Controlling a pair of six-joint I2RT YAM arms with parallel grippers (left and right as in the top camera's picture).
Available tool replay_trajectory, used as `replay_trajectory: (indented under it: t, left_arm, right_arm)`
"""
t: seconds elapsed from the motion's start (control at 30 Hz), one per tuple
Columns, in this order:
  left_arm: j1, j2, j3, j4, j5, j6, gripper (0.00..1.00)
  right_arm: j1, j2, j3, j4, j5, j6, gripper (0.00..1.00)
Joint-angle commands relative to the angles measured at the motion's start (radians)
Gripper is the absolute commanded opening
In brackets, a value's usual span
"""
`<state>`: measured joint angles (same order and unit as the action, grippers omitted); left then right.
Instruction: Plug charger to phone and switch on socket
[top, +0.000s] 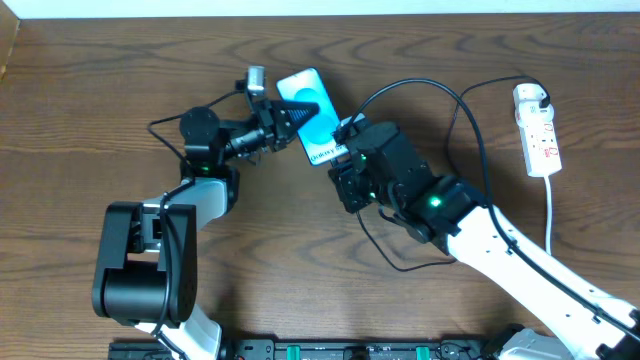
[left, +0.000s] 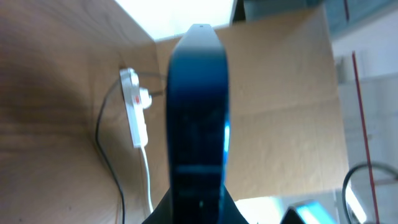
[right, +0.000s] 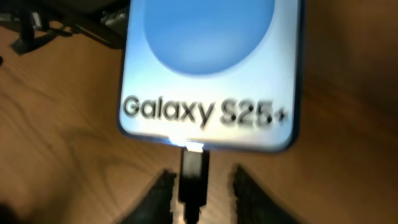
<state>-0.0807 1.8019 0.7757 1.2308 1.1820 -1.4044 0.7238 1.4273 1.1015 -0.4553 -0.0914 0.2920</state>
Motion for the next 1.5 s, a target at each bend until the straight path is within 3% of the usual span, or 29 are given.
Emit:
replay_trajectory:
  t: [0.0,0.13,0.23,0.33,0.5,0.83,1.03,1.13,1.27,1.47]
  left_arm:
    - [-0.010,-0.006,0.005,0.013,0.038,0.068,0.07]
    - [-0.023,-0.006,0.005,0.061,0.004,0.114,0.07]
    - [-0.057,-0.006,0.005,0.194,-0.021,0.130,0.07]
    - [-0.106,-0.007,0.005,0.310,-0.051,0.164,0.07]
    - [-0.175,-0.007,0.006,0.240,-0.136,0.216,0.07]
    - [-0.314,-0.007,0.108,-0.185,-0.452,0.328,0.07]
    - [-0.425,-0.006,0.447,-0.927,-0.608,0.707,0.07]
    - [-0.454,0.006,0.600,-1.201,-0.644,0.871,0.07]
    - [-0.453,0.050,0.721,-1.389,-0.614,0.961,0.07]
    - [-0.427,0.183,0.756,-1.433,-0.313,1.023,0.07]
  right_arm:
    - [-0.006,-0.113,0.024,-0.033,-0.032,-0.001,0.44]
    - [-0.019,-0.276,0.024,-0.109,0.002,-0.004,0.61]
    - [-0.042,-0.432,0.024,-0.166,0.092,-0.021,0.72]
    - [-0.061,-0.576,0.024,-0.214,0.233,-0.020,0.79]
    - [-0.075,-0.755,0.024,-0.303,0.454,-0.019,0.82]
    - [-0.076,-0.846,0.024,-0.466,0.535,0.029,0.85]
    - [-0.076,-0.846,0.024,-0.499,0.612,0.029,0.89]
    - [-0.076,-0.846,0.023,-0.507,0.640,0.029,0.90]
    - [-0.076,-0.845,0.022,-0.506,0.643,0.029,0.91]
    - [-0.076,-0.843,0.003,-0.490,0.644,0.029,0.91]
